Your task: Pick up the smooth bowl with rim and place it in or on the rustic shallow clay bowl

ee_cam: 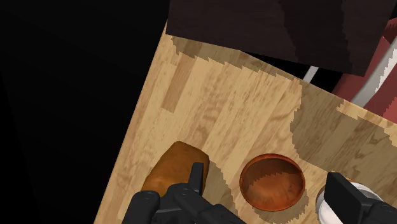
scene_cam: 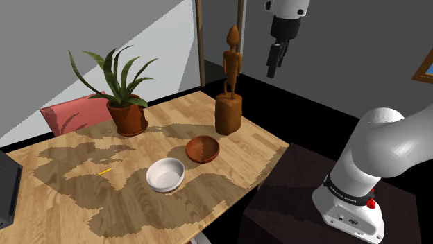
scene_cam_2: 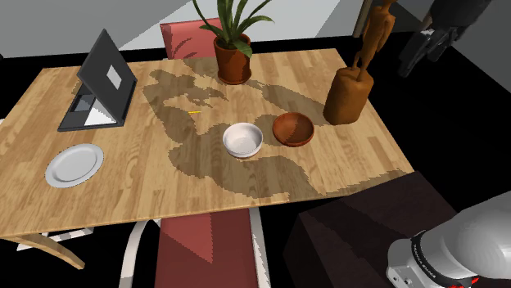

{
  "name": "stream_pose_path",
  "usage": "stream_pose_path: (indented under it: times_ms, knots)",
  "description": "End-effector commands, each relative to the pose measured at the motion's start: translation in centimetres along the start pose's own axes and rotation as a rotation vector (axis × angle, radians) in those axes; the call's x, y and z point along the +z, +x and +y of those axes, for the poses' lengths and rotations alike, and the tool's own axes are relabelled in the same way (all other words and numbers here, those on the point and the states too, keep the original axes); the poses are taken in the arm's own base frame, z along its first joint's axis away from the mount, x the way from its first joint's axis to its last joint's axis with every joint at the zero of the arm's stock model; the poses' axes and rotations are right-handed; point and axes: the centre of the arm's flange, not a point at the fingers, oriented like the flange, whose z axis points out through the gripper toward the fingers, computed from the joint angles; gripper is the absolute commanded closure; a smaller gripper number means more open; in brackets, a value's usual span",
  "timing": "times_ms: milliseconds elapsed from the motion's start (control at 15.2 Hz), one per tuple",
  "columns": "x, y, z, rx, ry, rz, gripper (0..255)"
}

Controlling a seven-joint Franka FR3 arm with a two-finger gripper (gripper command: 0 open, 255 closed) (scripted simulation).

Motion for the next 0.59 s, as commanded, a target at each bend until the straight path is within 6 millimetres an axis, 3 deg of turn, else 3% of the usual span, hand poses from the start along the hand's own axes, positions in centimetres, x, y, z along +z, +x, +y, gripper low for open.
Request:
stream_pose_path:
  times_ms: [0, 528]
  knots:
    - [0.0, 0.0, 0.0, 0.0, 0.0, 0.0, 0]
    - [6.1, 5.1, -7.2, -0.008, -0.01, -0.009, 0]
